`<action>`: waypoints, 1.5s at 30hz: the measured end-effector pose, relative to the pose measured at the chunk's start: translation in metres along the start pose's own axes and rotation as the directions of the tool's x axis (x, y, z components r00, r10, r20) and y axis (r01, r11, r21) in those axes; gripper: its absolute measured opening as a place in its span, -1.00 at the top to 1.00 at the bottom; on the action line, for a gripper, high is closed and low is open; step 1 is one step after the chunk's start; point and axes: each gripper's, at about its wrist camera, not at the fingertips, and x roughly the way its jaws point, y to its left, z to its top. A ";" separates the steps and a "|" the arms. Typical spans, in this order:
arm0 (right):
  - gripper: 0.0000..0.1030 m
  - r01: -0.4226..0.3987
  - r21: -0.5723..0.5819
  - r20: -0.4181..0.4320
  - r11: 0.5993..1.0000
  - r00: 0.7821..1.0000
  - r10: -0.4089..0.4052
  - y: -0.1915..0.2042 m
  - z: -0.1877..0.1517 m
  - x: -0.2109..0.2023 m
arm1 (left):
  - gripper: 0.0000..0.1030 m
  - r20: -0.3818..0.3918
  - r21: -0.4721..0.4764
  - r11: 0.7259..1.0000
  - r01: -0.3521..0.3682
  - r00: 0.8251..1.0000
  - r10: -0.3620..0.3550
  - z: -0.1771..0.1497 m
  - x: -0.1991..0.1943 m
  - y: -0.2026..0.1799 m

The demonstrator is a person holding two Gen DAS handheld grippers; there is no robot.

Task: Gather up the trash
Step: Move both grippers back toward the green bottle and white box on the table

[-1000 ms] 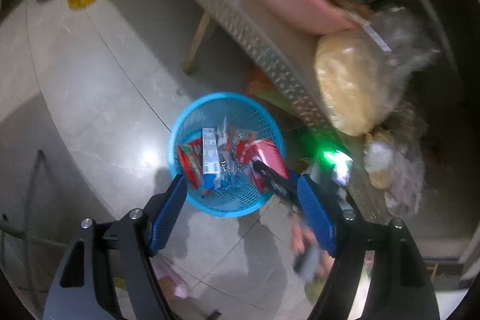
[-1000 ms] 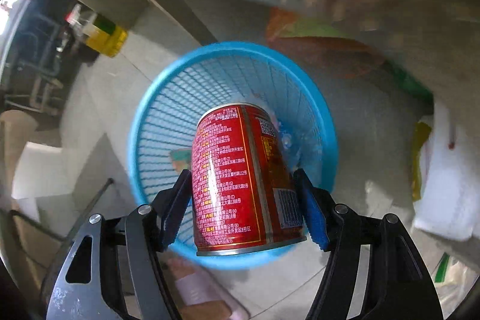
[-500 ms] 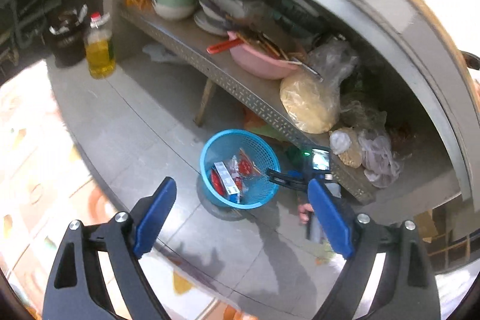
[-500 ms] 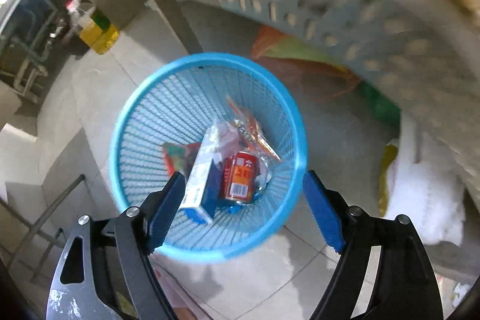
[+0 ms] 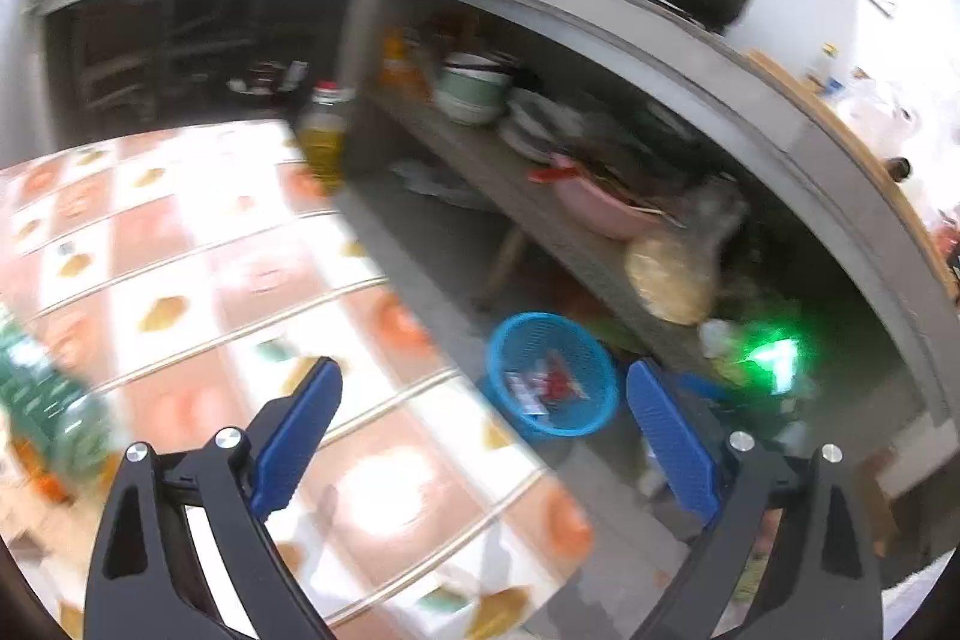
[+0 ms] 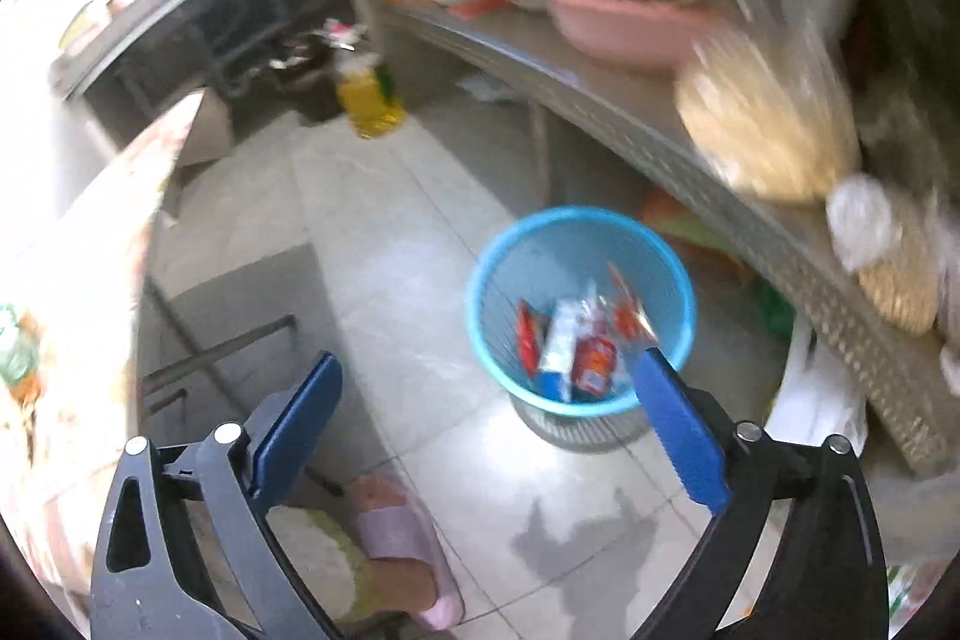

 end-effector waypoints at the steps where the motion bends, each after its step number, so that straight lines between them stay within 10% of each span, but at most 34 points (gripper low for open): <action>1: -0.84 -0.002 -0.024 0.016 1.000 1.000 0.003 0.014 0.006 -0.003 | -0.82 0.006 -0.009 1.000 -0.014 1.000 0.014 -0.005 -0.007 0.006; 16: -0.85 0.042 -0.363 0.206 0.931 0.978 0.036 0.153 0.025 -0.062 | -0.82 0.062 -0.183 0.957 -0.226 0.969 0.241 -0.074 -0.092 0.099; 22: -0.85 -0.095 -0.437 0.180 0.894 0.965 0.190 0.190 0.033 -0.071 | -0.84 0.077 -0.231 0.927 -0.296 0.944 0.320 -0.089 -0.130 0.124; 31: -0.85 -0.373 -0.430 0.041 0.822 0.901 0.431 0.244 0.041 -0.068 | -0.85 0.082 -0.283 0.869 -0.407 0.892 0.445 -0.110 -0.174 0.159; 45: -0.74 -0.653 -0.481 -0.319 0.585 0.752 0.576 0.388 0.049 -0.026 | -0.85 0.047 -0.346 0.833 -0.432 0.878 0.476 -0.118 -0.177 0.206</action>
